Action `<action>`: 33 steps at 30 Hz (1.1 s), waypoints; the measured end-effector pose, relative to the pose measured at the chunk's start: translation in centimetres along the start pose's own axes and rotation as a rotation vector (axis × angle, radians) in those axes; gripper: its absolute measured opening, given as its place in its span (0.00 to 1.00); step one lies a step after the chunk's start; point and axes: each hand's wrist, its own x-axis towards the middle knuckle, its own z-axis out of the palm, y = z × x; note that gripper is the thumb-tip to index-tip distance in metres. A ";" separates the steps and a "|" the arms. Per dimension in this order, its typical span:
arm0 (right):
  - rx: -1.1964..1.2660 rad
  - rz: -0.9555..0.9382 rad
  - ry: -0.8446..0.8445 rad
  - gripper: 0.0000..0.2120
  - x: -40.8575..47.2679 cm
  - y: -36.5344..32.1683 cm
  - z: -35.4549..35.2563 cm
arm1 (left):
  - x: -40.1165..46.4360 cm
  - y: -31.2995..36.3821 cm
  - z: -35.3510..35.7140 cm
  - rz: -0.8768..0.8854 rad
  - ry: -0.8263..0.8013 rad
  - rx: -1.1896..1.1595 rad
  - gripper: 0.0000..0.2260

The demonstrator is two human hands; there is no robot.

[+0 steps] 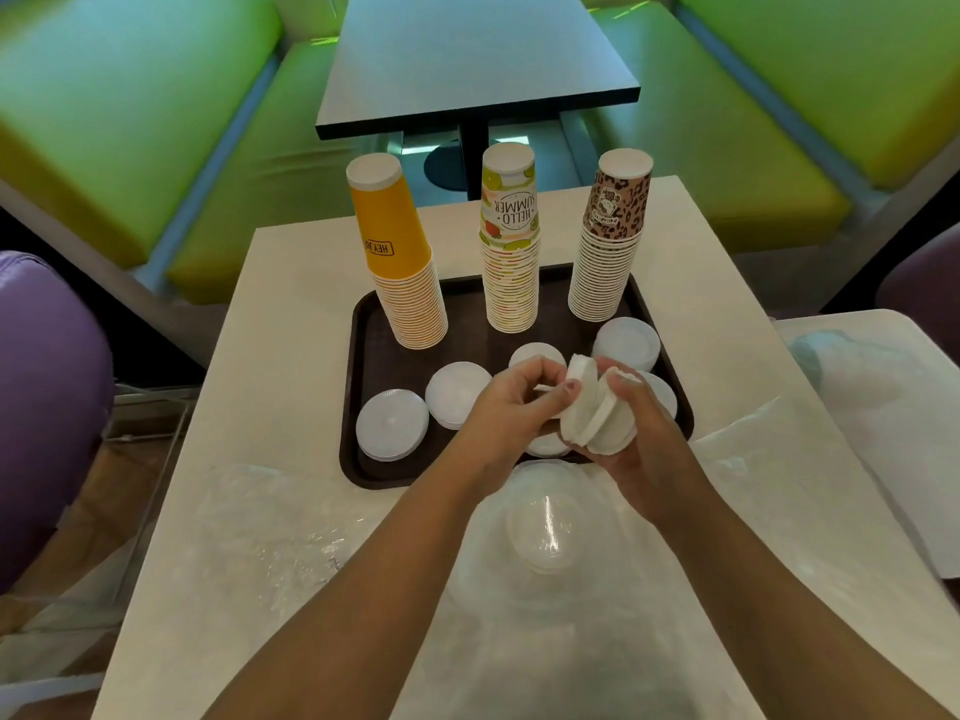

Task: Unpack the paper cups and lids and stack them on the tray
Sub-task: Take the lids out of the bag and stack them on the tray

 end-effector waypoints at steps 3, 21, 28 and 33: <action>-0.021 -0.012 0.007 0.21 -0.5 -0.6 -0.1 | -0.4 0.3 -0.5 -0.009 0.028 -0.026 0.02; -0.106 0.013 -0.109 0.34 -2.5 -0.7 0.8 | -3.3 0.8 0.5 0.066 0.033 0.049 0.04; -0.171 -0.099 -0.158 0.31 -3.3 -0.6 0.9 | -3.8 1.1 1.0 -0.026 0.103 -0.097 0.06; -0.430 -0.281 -0.147 0.28 -3.6 -0.1 1.0 | -3.6 1.9 0.7 -0.071 0.145 -0.105 0.06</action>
